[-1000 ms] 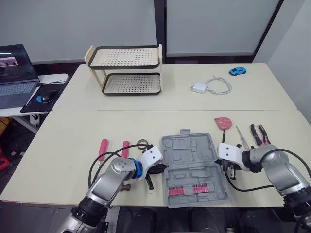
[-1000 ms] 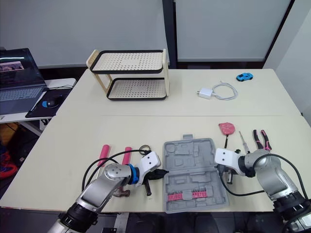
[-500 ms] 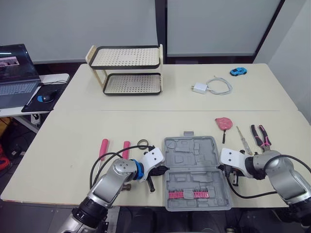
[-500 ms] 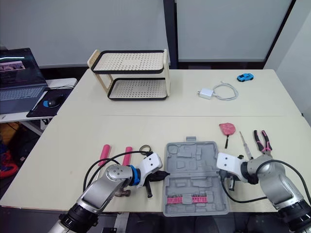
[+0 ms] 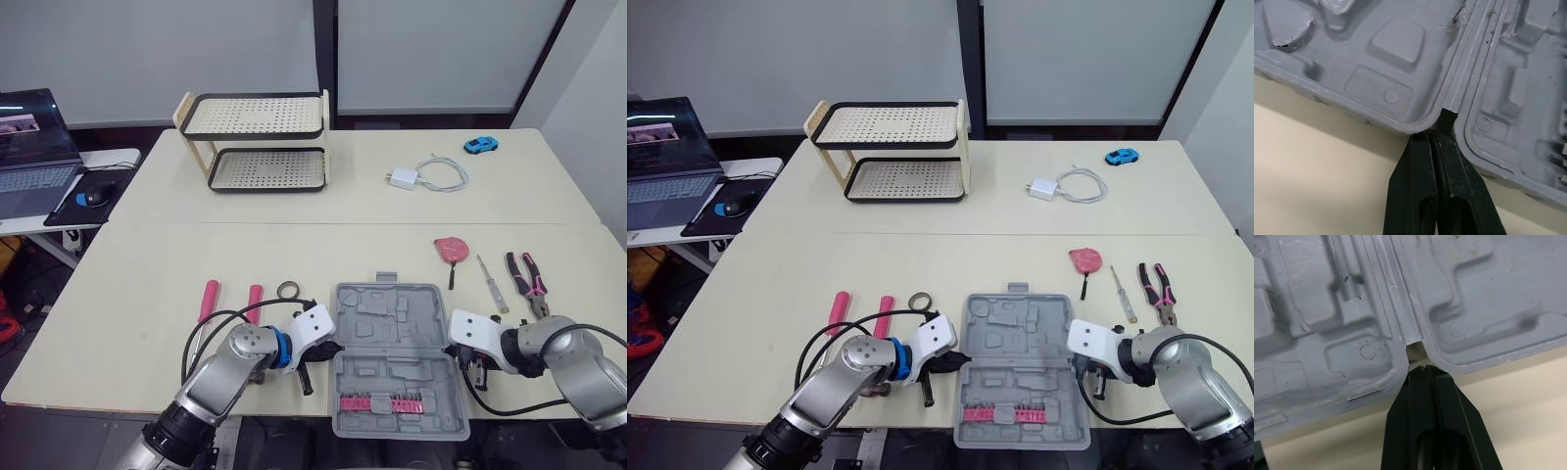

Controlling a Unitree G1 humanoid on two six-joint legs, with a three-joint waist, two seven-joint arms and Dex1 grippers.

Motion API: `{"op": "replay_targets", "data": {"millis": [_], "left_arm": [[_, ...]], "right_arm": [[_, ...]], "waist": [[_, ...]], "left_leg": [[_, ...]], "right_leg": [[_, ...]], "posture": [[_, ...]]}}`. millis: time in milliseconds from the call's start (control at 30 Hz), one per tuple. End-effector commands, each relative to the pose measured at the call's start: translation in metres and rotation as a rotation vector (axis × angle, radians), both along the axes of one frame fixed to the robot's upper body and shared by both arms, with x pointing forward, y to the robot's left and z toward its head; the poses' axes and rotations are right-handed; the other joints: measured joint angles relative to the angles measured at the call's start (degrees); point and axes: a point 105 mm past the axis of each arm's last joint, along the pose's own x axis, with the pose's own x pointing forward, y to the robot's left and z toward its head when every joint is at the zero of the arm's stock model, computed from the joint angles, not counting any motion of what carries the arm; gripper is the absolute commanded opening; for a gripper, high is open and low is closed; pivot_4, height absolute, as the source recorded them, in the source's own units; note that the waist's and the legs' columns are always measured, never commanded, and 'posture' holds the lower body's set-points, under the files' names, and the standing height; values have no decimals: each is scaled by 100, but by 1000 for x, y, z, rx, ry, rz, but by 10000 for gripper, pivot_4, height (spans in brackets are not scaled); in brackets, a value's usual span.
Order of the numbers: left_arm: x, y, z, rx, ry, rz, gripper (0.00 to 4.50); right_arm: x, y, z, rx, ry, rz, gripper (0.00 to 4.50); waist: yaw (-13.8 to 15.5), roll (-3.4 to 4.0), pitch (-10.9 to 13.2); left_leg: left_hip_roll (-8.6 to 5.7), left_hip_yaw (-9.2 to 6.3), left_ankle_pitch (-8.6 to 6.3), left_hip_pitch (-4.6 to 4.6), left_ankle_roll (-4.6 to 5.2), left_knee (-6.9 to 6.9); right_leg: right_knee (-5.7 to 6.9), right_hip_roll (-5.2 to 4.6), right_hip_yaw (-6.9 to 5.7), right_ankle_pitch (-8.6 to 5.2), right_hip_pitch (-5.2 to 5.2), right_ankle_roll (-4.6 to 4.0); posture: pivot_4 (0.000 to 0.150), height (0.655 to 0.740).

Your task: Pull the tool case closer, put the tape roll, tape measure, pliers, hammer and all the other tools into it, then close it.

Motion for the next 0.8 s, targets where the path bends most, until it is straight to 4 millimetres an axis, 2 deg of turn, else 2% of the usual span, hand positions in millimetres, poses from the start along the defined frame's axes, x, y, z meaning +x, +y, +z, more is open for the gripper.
{"op": "replay_targets", "data": {"millis": [33,433,800], "left_arm": [[-16,-13,-2,-21,32,-67,605],[-26,-12,-7,-15,50,-70,605],[-28,-7,-9,0,53,-50,605]], "right_arm": [[-3,14,11,46,-30,49,0],[-9,16,11,56,-21,39,0],[-12,17,8,59,-8,32,0]], "waist": [[-1,0,0],[0,-1,-1],[1,-1,-1]], "left_leg": [[0,1,0,0,0,0],[0,0,0,2,1,-1],[0,0,-10,4,18,-2]], "right_leg": [[0,0,1,0,0,0],[-2,0,0,0,4,0],[-3,0,-1,0,5,1]], "posture": [[1500,7400],[1500,7400],[1500,7400]]}}
